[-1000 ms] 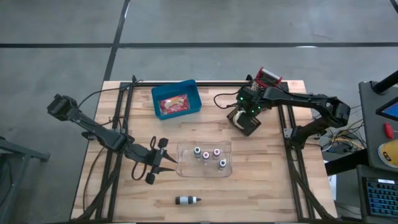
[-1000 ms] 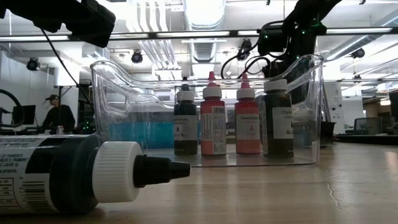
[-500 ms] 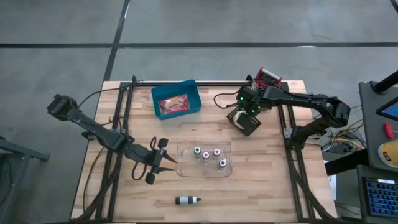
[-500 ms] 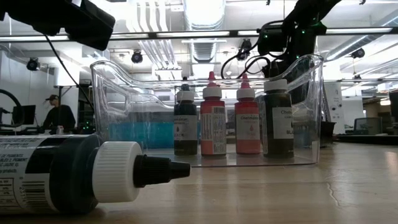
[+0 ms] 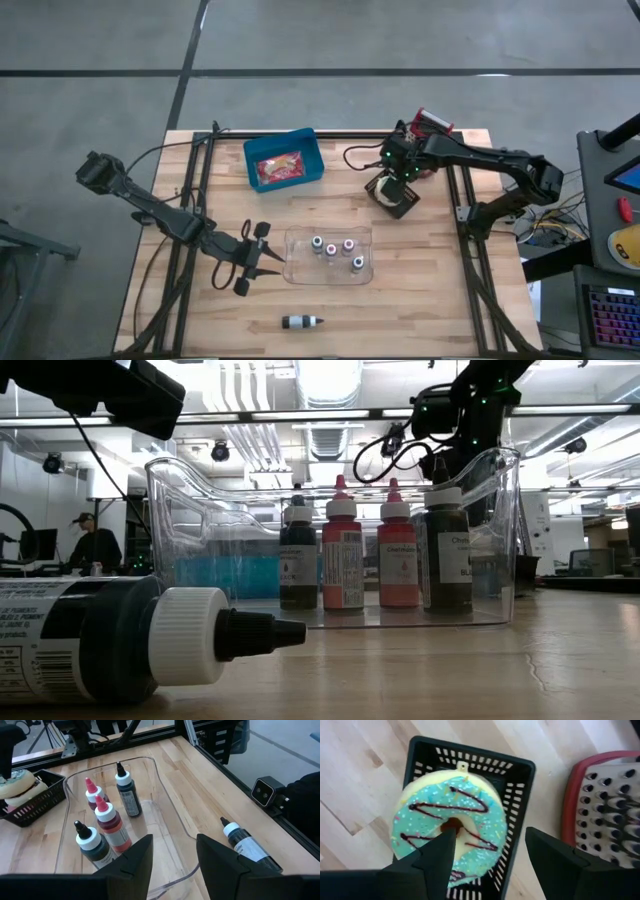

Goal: Pick & Place Food Item
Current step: Put the black food coloring bottle into the transparent bin

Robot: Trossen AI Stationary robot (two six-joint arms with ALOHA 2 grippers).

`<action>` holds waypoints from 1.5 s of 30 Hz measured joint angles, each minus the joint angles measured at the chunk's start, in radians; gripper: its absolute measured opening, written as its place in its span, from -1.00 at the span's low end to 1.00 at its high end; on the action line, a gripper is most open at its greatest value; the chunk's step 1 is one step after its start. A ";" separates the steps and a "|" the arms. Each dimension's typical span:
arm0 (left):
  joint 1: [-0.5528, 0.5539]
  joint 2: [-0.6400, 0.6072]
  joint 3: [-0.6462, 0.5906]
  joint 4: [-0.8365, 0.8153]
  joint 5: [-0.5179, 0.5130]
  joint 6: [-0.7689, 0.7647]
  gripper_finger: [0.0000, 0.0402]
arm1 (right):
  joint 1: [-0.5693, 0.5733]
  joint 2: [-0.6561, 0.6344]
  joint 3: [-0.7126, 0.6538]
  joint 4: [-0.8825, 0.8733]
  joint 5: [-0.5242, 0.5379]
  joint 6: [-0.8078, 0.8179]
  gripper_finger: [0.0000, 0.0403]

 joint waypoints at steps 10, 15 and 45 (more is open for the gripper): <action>0.000 0.000 0.000 0.000 0.000 -0.003 -0.22 | 0.001 0.000 0.050 -0.035 0.028 0.005 0.18; 0.000 0.000 0.000 0.000 0.000 -0.003 -0.22 | 0.001 0.000 0.072 -0.037 0.030 0.009 0.18; -0.134 0.001 0.000 -0.118 0.035 -0.283 -0.22 | 0.648 -0.028 0.187 0.036 0.373 0.196 0.18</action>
